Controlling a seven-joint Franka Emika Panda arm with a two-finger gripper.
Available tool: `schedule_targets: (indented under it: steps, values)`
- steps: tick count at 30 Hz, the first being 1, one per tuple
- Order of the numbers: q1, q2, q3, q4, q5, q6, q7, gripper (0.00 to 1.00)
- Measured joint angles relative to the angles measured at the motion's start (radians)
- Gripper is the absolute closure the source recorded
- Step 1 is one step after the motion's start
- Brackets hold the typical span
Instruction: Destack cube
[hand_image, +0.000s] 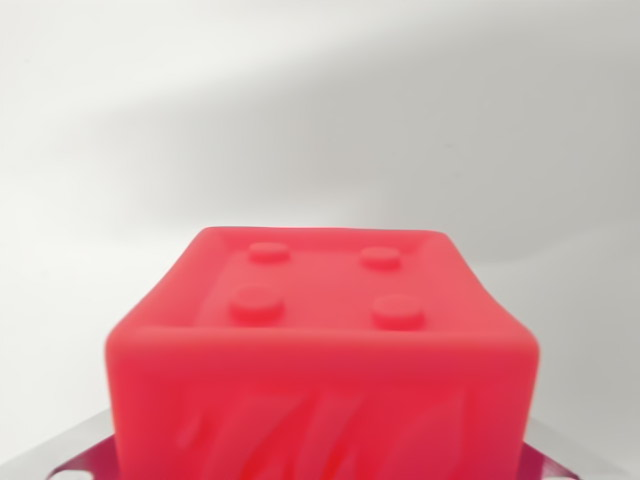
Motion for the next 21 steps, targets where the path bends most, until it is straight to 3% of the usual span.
schedule_targets:
  steps: [21]
  values:
    - [-0.012, 0.102, 0.014, 0.023, 0.003, 0.079, -0.002, 1.00]
